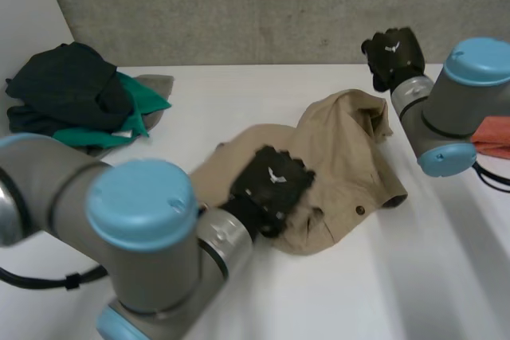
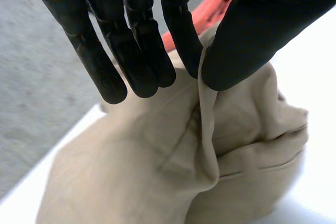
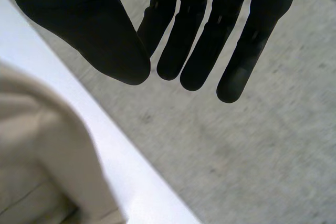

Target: Fold the laundry.

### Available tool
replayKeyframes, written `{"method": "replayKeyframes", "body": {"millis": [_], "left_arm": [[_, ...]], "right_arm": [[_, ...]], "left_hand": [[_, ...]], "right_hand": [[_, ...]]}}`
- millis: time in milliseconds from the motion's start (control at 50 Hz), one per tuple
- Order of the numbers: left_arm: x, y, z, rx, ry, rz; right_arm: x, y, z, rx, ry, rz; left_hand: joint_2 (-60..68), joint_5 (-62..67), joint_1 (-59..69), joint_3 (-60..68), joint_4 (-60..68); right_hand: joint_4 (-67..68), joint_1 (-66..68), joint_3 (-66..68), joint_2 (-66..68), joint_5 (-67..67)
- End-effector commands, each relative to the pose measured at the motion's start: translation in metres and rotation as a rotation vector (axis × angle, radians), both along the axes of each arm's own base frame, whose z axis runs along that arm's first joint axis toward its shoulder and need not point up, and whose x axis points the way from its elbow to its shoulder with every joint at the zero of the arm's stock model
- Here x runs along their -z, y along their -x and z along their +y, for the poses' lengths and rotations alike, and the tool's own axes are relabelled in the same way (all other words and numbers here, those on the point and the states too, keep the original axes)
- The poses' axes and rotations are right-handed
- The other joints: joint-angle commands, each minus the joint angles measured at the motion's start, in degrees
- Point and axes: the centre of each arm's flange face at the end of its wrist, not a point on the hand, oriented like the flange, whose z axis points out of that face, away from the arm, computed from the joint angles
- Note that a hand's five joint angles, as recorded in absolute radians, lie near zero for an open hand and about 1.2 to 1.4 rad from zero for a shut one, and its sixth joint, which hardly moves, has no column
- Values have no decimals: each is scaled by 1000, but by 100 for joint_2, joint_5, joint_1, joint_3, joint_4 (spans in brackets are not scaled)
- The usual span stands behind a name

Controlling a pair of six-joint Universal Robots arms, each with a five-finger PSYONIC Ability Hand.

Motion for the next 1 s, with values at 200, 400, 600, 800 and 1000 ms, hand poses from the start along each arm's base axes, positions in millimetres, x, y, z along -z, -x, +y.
{"method": "replayKeyframes", "body": {"millis": [200, 400, 600, 800, 1000], "left_arm": [[-43, -52, -35, -335, 45, 1], [-48, -95, -34, -348, 31, 21], [21, -108, -73, -317, -168, -61], [64, -78, -100, -250, -224, -86], [60, -47, -125, -280, -110, -17]], "right_arm": [[-15, 38, 67, 161, -387, -145], [1, 56, 150, 221, -730, -373], [35, 35, 219, 201, -969, -507], [76, 2, 222, 162, -1054, -480], [66, -16, 205, 121, -886, -564]], "left_hand": [[-4878, -4686, -4418, -4845, -4908], [-5301, -5109, -4841, -5268, -5331], [-5217, -5025, -4757, -5184, -5247], [-4514, -4322, -4054, -4482, -4544], [1156, 1348, 1616, 1189, 1126]], "right_hand": [[-5799, -5372, -5726, -5694, -5755], [-5824, -5397, -5751, -5719, -5780], [-5815, -5388, -5742, -5711, -5772], [-5698, -5271, -5625, -5594, -5655], [1176, 1603, 1249, 1281, 1220]]}}
